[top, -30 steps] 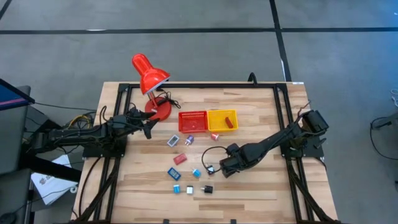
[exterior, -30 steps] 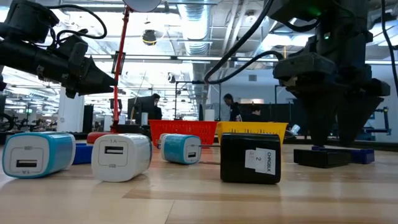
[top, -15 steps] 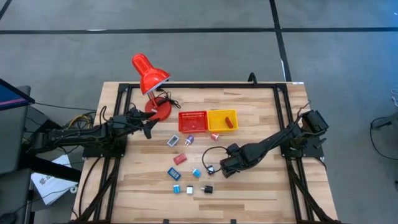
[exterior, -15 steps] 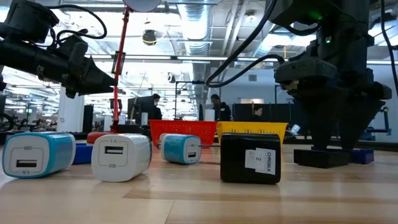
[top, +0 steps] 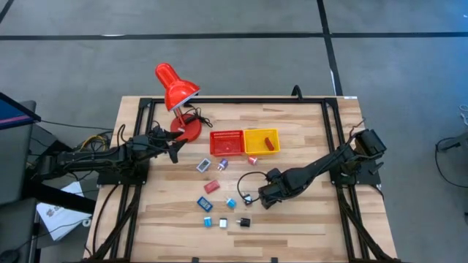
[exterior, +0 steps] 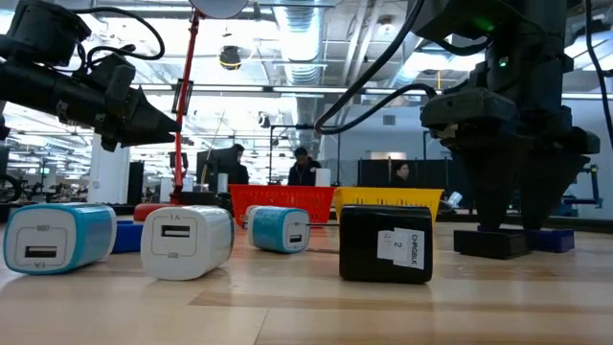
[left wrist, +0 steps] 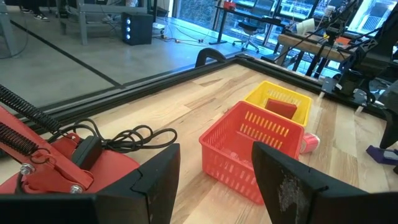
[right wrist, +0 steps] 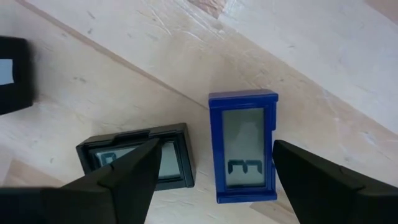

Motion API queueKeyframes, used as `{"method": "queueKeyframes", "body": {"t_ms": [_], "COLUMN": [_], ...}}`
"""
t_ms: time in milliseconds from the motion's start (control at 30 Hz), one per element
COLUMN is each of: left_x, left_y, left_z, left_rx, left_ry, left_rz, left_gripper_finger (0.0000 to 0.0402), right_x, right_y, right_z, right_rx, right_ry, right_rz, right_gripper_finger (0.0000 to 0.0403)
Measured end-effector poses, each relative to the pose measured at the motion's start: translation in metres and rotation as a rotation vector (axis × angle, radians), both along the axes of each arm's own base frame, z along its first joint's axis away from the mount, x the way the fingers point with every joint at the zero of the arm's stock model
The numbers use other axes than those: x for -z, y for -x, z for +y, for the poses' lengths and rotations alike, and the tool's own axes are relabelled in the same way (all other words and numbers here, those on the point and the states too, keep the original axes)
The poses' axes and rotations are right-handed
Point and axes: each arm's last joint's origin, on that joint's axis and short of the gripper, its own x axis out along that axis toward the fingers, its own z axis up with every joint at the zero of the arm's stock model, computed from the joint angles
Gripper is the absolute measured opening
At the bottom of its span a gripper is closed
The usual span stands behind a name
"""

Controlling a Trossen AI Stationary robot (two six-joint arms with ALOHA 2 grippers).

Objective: Pick & Place Office items
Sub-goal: Put the right dark blue digital timer into the yellow bin

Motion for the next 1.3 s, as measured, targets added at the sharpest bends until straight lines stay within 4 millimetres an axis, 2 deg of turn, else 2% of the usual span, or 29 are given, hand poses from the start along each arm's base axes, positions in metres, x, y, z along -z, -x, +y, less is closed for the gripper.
{"method": "queueKeyframes", "body": {"t_ms": [467, 633, 967, 1133, 1300], "left_x": [0.0, 0.0, 0.0, 0.0, 0.0], "left_y": [0.0, 0.0, 0.0, 0.0, 0.0], "left_z": [0.0, 0.0, 0.0, 0.0, 0.0], "left_rx": [0.0, 0.0, 0.0, 0.0, 0.0], "left_ry": [0.0, 0.0, 0.0, 0.0, 0.0], "left_rz": [0.0, 0.0, 0.0, 0.0, 0.0], "left_gripper_finger": [0.0195, 0.0195, 0.0195, 0.0195, 0.0195], "right_x": [0.003, 0.012, 0.013, 0.014, 0.014], "right_y": [-0.002, 0.0, 0.001, 0.0, 0.0], "right_z": [-0.01, -0.009, -0.01, -0.009, -0.009], "right_rx": [0.04, 0.059, 0.057, 0.055, 0.054], "right_ry": [-0.033, -0.075, -0.071, -0.074, -0.076], "right_rz": [0.001, -0.033, -0.032, -0.033, -0.036], "right_gripper_finger": [0.0301, 0.0301, 0.03, 0.0274, 0.0225]}}
